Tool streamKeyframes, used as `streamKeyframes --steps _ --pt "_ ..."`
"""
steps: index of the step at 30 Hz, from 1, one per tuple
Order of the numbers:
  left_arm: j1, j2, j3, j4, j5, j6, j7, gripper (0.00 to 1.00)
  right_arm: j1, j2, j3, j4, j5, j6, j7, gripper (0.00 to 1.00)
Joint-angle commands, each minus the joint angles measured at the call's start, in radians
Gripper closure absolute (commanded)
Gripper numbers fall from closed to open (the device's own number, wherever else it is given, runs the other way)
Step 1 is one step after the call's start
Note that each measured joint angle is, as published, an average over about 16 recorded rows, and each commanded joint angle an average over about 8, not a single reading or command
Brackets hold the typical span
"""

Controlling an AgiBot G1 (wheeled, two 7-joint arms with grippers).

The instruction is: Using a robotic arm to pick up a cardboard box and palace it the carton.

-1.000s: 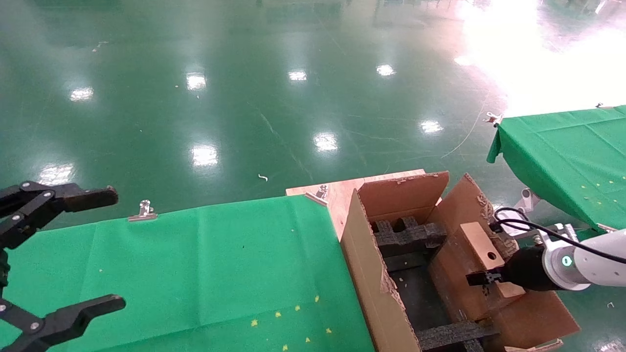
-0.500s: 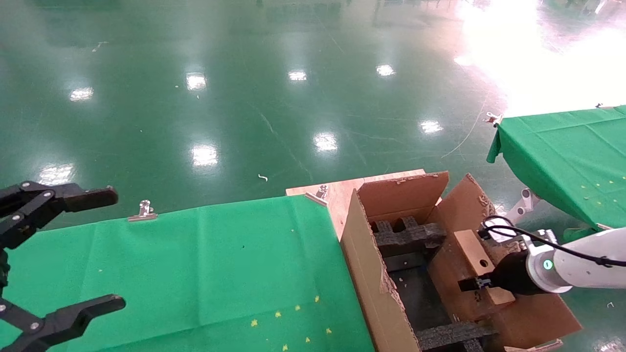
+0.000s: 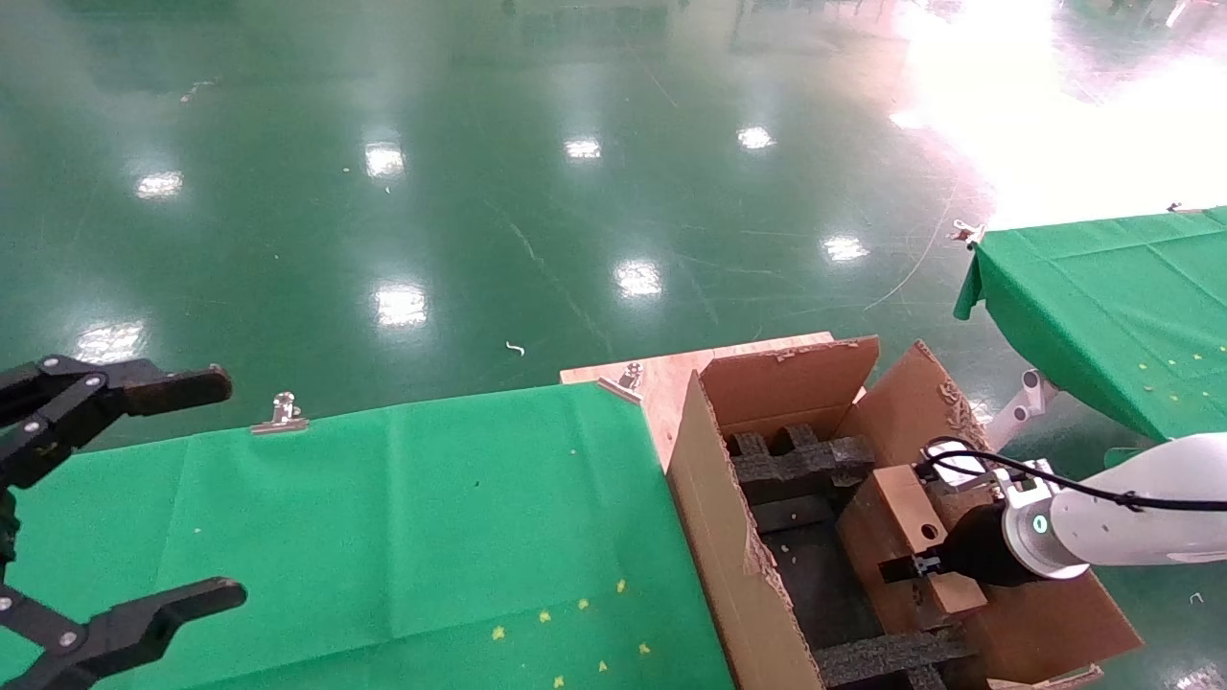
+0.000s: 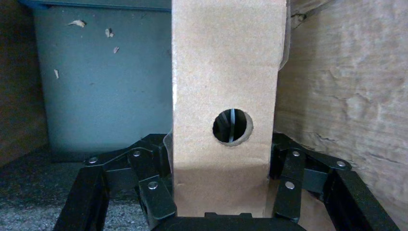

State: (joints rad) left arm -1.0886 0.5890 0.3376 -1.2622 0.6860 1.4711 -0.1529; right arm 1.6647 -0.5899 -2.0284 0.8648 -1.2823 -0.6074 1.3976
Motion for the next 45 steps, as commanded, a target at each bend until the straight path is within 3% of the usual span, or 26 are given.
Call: streamKeyframes --steps 1,5,6,33,45 --pt "0.0 0.0 0.0 0.0 0.0 0.0 0.0 0.0 -0.009 -0.008 0.007 -0.018 0.019 -0.008 -0.018 0.56" --pt "0.0 0.0 0.0 0.0 0.0 0.0 0.0 0.0 -0.015 -0.014 0.014 -0.03 0.034 -0.016 -0.03 0.07" --pt "0.0 0.0 0.0 0.0 0.0 0.0 0.0 0.0 -0.016 -0.015 0.015 -0.032 0.037 -0.018 -0.032 0.0" --pt "0.0 0.0 0.0 0.0 -0.001 0.0 0.0 0.0 0.057 0.023 0.016 0.014 0.001 -0.028 -0.023 0.0" --pt "0.0 0.0 0.0 0.0 -0.001 0.0 0.0 0.0 0.246 0.077 0.075 0.16 -0.039 -0.021 -0.028 0.0"
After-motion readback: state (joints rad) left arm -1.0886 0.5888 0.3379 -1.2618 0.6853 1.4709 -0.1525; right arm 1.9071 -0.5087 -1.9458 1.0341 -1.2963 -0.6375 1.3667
